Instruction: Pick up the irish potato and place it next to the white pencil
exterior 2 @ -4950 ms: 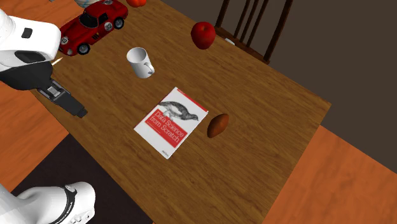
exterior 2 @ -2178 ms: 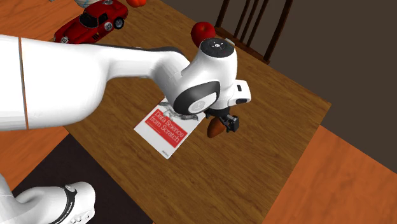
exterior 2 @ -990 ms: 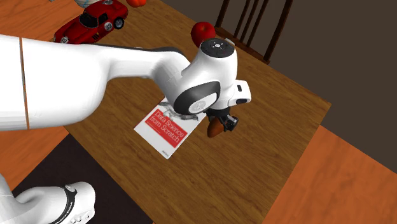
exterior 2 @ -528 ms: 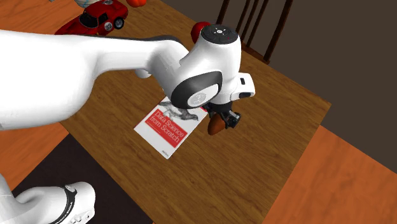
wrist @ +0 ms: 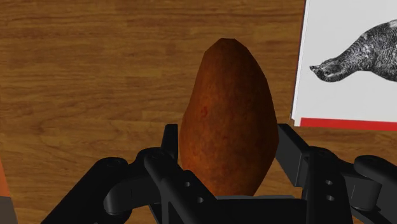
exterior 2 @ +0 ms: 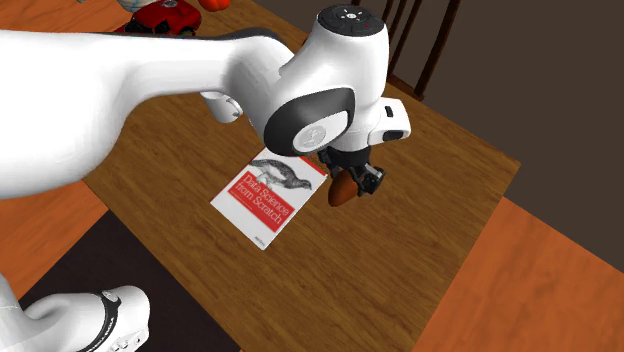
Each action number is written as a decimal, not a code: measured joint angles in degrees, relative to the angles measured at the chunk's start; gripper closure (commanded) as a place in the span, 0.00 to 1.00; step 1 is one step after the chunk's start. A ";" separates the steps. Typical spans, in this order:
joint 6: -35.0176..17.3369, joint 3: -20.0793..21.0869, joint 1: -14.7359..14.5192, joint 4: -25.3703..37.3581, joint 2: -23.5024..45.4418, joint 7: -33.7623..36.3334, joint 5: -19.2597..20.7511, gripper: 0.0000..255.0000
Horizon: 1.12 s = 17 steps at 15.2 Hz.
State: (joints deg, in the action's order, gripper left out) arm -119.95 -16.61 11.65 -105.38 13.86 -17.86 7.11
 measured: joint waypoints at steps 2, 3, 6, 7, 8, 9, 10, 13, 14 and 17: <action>1.26 -0.02 -0.13 0.44 -0.83 -0.01 0.18 1.00; 1.94 -0.05 -0.10 0.98 -0.98 -0.15 0.17 1.00; 4.24 -0.09 -0.13 2.67 -1.64 -0.43 0.21 1.00; 5.08 -0.07 -0.22 3.18 -1.96 -0.41 0.28 1.00; 5.59 -0.10 -0.19 3.59 -2.10 -0.55 0.28 1.00; 6.27 -0.07 -0.24 4.14 -2.21 -0.55 0.28 1.00; 6.78 -0.10 -0.23 4.44 -2.45 -0.67 0.31 1.00; 6.37 0.63 -1.89 -0.11 -6.28 2.12 1.68 1.00; 6.35 0.95 -2.48 -1.87 -7.90 3.19 2.20 1.00; 6.33 2.35 -4.38 -6.99 -12.51 7.02 3.61 1.00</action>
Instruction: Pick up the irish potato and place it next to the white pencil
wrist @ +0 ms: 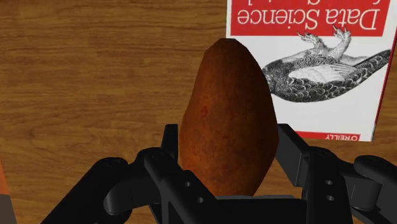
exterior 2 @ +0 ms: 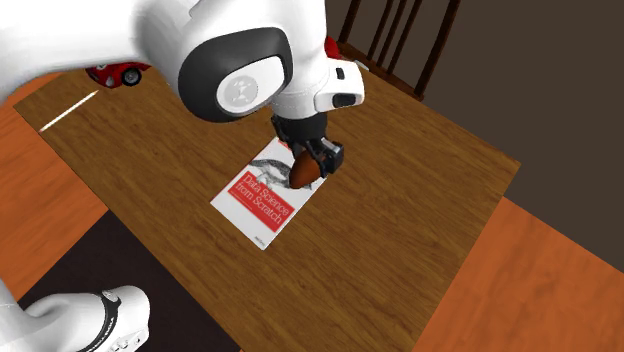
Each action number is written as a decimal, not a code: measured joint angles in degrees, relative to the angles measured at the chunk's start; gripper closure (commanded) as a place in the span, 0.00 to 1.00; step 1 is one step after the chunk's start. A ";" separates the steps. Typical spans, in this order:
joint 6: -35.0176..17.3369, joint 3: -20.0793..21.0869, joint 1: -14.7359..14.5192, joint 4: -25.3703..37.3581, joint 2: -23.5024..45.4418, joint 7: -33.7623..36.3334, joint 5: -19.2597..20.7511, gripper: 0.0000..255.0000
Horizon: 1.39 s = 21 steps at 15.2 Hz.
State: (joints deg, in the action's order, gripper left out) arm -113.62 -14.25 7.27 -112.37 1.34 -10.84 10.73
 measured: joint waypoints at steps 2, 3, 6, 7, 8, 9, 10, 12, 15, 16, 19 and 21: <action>-0.41 1.23 -1.28 -4.37 -3.53 3.00 0.97 1.00; -0.12 1.82 -1.79 -5.87 -5.13 4.22 1.27 1.00; 0.12 3.80 -3.33 -10.34 -9.17 8.07 1.86 1.00; 0.31 4.55 -3.85 -11.65 -10.46 9.38 1.94 1.00; 0.09 5.30 -4.36 -13.40 -11.76 10.77 2.03 1.00; 0.48 6.08 -4.90 -14.37 -12.88 12.03 1.96 1.00; 0.57 6.78 -5.33 -16.00 -14.38 13.21 1.97 1.00; 1.29 8.51 -6.47 -17.55 -16.17 15.81 1.55 1.00; 2.70 11.35 -8.29 -20.66 -19.95 19.86 0.64 1.00; 2.95 12.19 -8.85 -21.31 -20.63 21.05 0.27 1.00; 3.52 15.02 -10.77 -23.59 -22.78 25.02 -1.13 1.00; 4.54 16.68 -11.91 -24.48 -24.34 27.19 -2.10 1.00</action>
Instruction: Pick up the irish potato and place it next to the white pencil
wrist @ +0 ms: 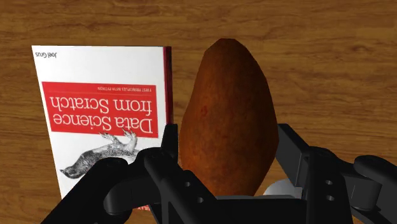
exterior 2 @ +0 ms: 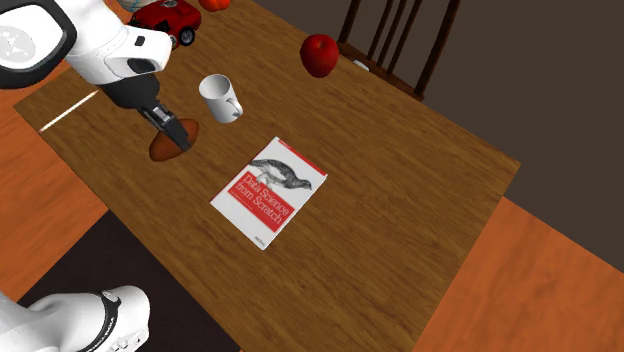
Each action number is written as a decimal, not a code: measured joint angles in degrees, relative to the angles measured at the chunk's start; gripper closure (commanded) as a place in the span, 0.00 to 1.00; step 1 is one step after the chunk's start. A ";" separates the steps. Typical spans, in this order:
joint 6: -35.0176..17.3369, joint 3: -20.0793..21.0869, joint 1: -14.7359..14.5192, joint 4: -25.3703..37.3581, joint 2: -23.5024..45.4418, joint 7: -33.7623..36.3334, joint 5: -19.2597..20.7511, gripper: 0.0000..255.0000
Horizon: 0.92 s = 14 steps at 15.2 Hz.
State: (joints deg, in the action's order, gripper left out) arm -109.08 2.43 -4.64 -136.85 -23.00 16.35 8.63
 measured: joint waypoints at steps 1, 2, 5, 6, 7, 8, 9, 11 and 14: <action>0.38 0.78 -0.54 -0.44 -0.68 1.02 -0.48 1.00; 0.53 1.83 -1.26 -0.98 -1.17 2.40 -1.10 1.00; 1.53 4.92 -3.38 -1.59 -2.25 6.45 -3.07 1.00; 1.77 6.12 -4.17 -1.53 -2.24 8.00 -3.81 1.00; 2.16 7.00 -4.77 -1.50 -2.48 9.16 -4.40 1.00; 2.29 8.01 -5.45 -1.64 -2.62 10.49 -5.05 1.00; 2.63 9.22 -6.19 -1.10 -2.26 12.03 -5.75 1.00; 3.41 11.03 -7.40 -0.78 -2.52 14.43 -6.95 1.00; 3.93 14.23 -9.43 -0.33 -2.33 18.64 -8.90 1.00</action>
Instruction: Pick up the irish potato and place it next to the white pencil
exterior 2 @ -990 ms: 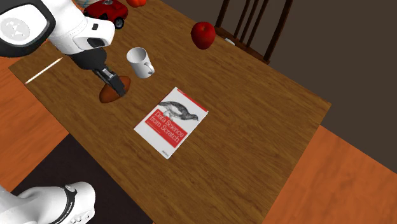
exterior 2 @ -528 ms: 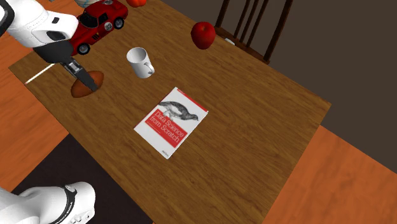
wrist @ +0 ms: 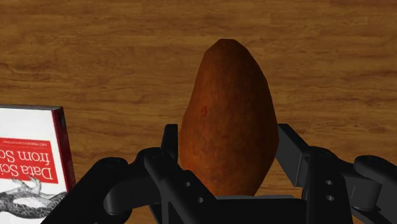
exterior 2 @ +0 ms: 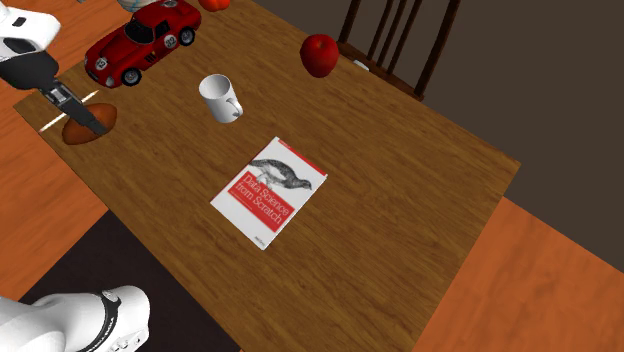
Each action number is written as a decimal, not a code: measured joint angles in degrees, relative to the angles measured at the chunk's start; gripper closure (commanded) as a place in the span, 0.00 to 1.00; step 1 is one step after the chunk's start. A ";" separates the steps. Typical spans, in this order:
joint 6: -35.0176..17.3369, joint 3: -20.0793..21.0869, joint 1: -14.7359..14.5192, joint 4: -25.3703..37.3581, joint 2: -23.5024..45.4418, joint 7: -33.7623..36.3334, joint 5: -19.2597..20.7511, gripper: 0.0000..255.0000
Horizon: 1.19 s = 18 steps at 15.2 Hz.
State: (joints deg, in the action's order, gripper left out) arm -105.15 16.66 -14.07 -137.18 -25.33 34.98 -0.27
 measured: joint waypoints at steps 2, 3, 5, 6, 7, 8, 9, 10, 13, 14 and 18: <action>0.06 2.19 -1.08 1.30 1.39 2.87 -0.96 1.00; 0.15 3.33 -1.64 1.95 2.06 4.40 -1.45 1.00; 1.17 5.48 -2.76 3.89 3.08 7.35 -2.39 1.00; 1.27 6.65 -3.23 4.92 4.06 8.93 -2.70 1.00; 1.05 7.83 -3.68 5.67 5.12 10.56 -2.95 1.00; 1.08 8.69 -4.02 6.38 5.85 11.79 -3.11 1.00; 1.31 9.89 -4.55 7.41 6.73 13.46 -3.39 1.00; 1.79 11.15 -5.02 9.00 7.90 15.28 -3.51 1.00; -0.12 12.67 -5.47 8.81 9.80 17.46 -3.43 1.00; -0.85 12.84 -5.53 8.26 10.00 17.68 -3.43 1.00; -3.91 13.25 -5.47 6.27 11.20 18.18 -3.07 1.00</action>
State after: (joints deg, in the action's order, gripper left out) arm -109.05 29.91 -19.54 -130.91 -14.13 53.16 -3.34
